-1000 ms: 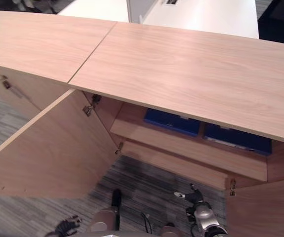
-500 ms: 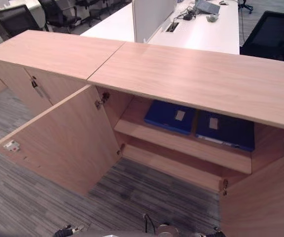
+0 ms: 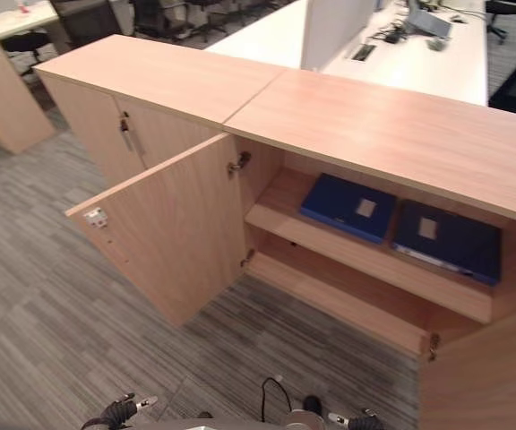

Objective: Put the empty folder in the office cabinet

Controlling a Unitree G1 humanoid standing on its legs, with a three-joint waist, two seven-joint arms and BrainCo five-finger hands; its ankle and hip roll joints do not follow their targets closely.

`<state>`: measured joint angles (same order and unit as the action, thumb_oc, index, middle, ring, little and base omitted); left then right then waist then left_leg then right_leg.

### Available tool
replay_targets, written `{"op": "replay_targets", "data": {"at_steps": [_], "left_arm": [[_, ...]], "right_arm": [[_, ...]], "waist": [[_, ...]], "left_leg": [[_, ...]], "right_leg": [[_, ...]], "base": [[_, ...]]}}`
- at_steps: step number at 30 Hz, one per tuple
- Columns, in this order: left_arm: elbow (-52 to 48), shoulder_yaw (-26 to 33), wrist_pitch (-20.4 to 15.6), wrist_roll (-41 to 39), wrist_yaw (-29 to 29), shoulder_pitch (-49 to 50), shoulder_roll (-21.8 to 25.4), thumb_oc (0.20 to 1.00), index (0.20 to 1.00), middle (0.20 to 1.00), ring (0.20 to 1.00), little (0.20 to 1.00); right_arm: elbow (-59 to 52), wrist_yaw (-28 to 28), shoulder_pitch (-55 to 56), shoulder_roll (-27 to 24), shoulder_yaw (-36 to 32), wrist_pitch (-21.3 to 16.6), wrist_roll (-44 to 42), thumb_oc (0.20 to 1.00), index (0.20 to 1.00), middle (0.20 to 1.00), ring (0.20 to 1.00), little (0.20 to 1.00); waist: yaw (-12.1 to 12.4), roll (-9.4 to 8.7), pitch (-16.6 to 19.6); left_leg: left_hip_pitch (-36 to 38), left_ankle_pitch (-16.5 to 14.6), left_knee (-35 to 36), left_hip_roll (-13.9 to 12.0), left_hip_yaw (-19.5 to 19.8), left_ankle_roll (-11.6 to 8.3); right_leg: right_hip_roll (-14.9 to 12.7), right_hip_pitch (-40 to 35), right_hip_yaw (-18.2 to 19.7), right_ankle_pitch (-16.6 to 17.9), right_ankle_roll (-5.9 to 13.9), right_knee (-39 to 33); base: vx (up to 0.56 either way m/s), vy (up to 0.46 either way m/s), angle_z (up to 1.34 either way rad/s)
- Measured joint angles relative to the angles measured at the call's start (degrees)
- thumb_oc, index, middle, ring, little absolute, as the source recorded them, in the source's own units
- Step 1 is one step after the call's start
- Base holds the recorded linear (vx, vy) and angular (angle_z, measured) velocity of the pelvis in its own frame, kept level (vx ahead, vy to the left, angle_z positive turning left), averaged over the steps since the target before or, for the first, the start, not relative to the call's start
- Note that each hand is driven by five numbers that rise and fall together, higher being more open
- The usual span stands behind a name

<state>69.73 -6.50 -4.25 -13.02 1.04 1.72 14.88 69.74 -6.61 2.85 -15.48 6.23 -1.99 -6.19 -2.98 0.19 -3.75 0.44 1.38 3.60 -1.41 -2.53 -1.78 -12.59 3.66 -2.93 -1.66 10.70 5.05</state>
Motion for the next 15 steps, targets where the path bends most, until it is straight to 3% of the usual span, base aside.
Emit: {"op": "replay_targets", "data": {"at_steps": [3, 6, 10, 15], "left_arm": [[0.1, 0.1, 0.1, 0.0, -0.1, 0.9, 0.4, 1.0, 1.0, 1.0, 1.0, 1.0], [0.0, 0.1, 0.0, 0.1, -0.1, 0.7, 0.3, 1.0, 1.0, 1.0, 1.0, 1.0], [-0.2, -0.2, 0.0, 0.5, 0.5, -0.3, -0.7, 1.0, 1.0, 1.0, 1.0, 1.0], [-0.6, -0.2, -0.5, 0.5, 0.6, -0.4, -1.7, 1.0, 1.0, 1.0, 1.0, 1.0]], "right_arm": [[-0.1, 0.1, -1.6, 0.1, 0.0, -0.1, -1.7, 1.0, 1.0, 1.0, 1.0, 1.0], [0.0, 0.3, -2.8, 0.2, 0.5, -0.4, -1.7, 1.0, 1.0, 1.0, 1.0, 1.0], [0.6, 0.4, -1.7, 0.1, 2.2, -0.3, -1.6, 1.0, 1.0, 1.0, 1.0, 1.0], [0.5, 0.3, -2.6, -0.5, 2.1, -0.4, -1.6, 1.0, 1.0, 1.0, 1.0, 1.0]], "waist": [[1.5, 0.1, -0.8], [2.4, -0.35, -1.2], [3.2, -0.42, -1.4], [4.9, 1.08, -2.2]], "left_leg": [[0.5, 1.0, 0.4, -0.4, 1.6, -0.84], [0.2, 1.2, 0.4, -0.5, 4.9, -1.19], [-0.6, 2.0, 0.6, -0.7, 11.1, -2.4], [-4.0, 3.5, -1.3, -2.0, 16.9, -4.65]], "right_leg": [[0.5, -3.2, -2.2, 1.3, -0.64, -3.2], [0.8, -4.9, -3.3, 0.3, -0.7, -3.8], [2.2, -9.4, -6.7, -0.5, -1.82, -7.0], [5.5, -11.0, -11.8, -2.2, -3.13, -7.8]], "base": [[0.06, -0.014, 0.34], [0.1, -0.064, 0.61], [0.06, -0.099, 0.78], [0.02, -0.131, 0.78]]}}
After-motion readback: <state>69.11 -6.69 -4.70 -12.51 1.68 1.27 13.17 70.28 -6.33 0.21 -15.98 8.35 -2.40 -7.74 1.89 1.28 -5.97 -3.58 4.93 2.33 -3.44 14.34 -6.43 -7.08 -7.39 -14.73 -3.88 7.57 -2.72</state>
